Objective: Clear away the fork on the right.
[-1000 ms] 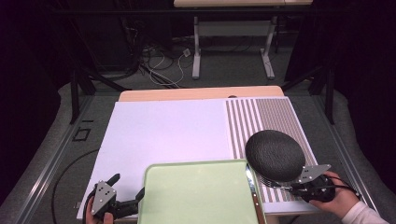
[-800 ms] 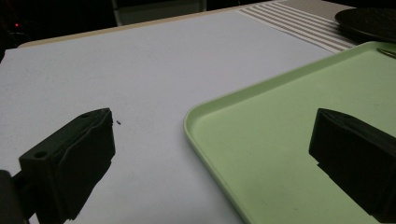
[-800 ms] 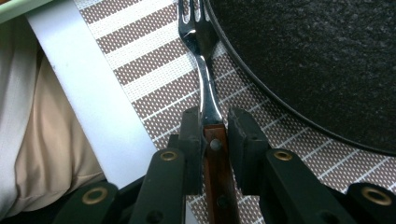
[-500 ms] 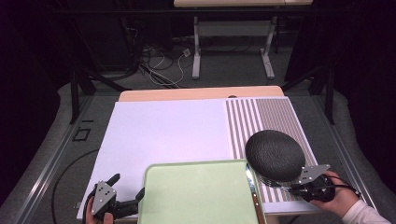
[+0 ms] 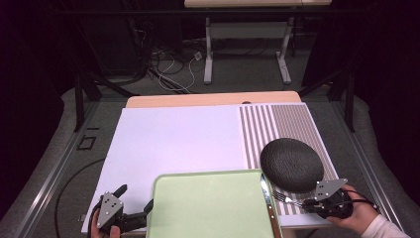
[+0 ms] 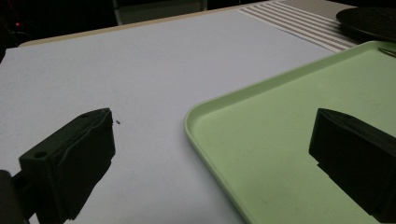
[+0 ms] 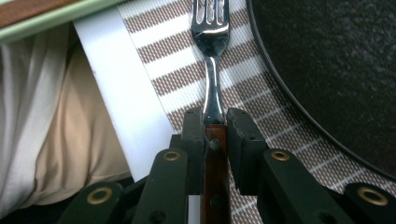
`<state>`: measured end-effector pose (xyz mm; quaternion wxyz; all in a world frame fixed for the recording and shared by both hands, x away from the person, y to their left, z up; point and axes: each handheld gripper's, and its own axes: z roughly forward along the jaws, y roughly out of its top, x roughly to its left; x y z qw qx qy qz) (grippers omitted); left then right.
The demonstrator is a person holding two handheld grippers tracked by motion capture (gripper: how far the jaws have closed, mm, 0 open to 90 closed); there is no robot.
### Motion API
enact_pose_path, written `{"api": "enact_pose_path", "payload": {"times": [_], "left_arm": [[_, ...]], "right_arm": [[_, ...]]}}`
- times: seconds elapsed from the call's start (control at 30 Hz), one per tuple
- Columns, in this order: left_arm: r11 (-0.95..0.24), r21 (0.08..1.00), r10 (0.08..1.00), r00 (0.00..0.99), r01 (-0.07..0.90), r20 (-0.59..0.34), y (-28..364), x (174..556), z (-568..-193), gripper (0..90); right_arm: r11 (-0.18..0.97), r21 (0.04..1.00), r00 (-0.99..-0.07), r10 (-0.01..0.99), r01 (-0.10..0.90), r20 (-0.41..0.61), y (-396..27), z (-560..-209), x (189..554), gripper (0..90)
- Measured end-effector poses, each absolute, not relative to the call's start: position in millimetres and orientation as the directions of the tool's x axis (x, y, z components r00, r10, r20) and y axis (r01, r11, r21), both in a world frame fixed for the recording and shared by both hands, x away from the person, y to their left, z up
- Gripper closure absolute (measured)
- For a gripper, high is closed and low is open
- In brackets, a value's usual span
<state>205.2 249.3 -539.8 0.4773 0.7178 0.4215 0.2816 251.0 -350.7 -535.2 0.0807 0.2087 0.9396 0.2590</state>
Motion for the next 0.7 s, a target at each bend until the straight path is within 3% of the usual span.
{"api": "enact_pose_path", "payload": {"times": [0.7], "left_arm": [[-0.182, 0.925, 0.877, 0.48, 0.333, 0.0, 250.5, 203.8, -539.9, 0.5]], "right_arm": [[0.716, 0.613, -0.893, 0.449, 0.334, -0.037, -315.9, -508.6, 242.5, 77.7]]}}
